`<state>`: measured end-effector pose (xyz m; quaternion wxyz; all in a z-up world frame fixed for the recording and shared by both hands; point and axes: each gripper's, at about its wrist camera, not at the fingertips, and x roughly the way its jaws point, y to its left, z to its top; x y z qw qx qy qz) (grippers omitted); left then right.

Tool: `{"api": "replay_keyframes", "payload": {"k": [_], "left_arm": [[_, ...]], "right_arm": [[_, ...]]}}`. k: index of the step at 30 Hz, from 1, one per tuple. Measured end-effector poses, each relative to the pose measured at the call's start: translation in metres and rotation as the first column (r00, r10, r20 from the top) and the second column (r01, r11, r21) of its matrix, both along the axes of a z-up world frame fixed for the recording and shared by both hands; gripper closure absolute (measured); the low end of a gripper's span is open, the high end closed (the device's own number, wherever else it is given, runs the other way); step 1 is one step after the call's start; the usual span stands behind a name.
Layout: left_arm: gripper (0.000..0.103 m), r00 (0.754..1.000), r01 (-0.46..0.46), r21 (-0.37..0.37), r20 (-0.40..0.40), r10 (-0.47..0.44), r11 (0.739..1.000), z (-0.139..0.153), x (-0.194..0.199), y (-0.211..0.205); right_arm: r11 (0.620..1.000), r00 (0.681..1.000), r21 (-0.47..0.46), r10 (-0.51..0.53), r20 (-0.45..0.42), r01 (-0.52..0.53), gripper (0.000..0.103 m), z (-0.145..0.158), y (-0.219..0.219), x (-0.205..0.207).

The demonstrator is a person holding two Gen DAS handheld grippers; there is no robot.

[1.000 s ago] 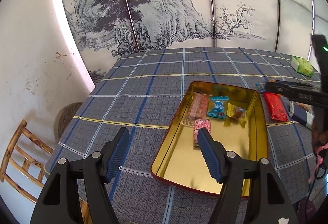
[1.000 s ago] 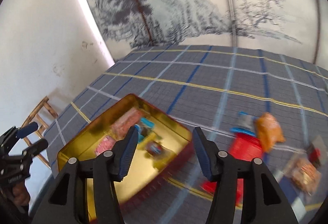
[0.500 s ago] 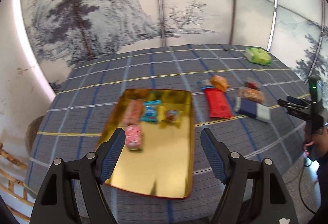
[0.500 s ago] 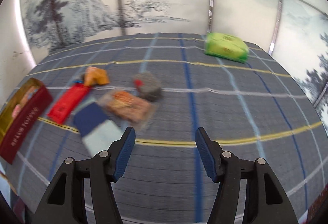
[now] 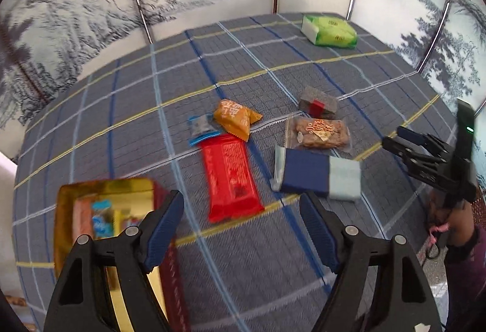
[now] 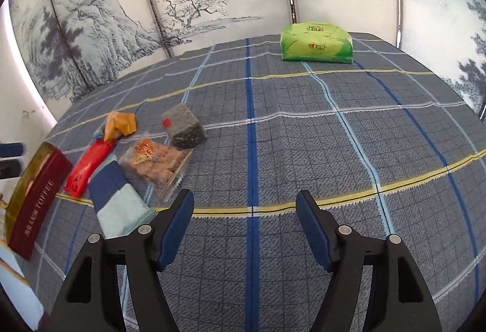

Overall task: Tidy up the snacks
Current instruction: 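Move the left gripper to the red snack bar, then grasp the red snack bar with left gripper while right gripper grasps the dough-twist pack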

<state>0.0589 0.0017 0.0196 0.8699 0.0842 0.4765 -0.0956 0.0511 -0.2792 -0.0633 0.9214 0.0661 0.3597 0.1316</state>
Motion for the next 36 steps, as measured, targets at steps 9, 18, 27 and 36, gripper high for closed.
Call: {"api": "replay_keyframes", "payload": {"k": [9,18,27,36], "left_arm": [[0.039,0.991,-0.025,0.086,-0.128,0.036,0.996,-0.047,0.069,-0.006],[0.048,0.983,-0.037,0.045,-0.179,0.045,0.998,-0.075,0.084,-0.005],[0.065,0.983,-0.104,-0.092,-0.163,0.088,0.990,-0.069,0.033,-0.001],[0.064,0.994,-0.086,-0.154,-0.081,0.074,0.984,-0.056,-0.063,-0.006]], "right_arm": [[0.999,0.998,0.023,0.039,0.042,-0.040,0.030,0.004,0.002,-0.008],[0.998,0.998,0.048,0.046,0.036,-0.048,0.028,0.003,0.000,-0.007],[0.998,0.999,0.051,0.030,0.023,-0.031,0.026,0.002,-0.002,-0.003],[1.000,1.000,0.023,0.021,-0.005,-0.020,0.023,0.000,0.003,0.001]]}}
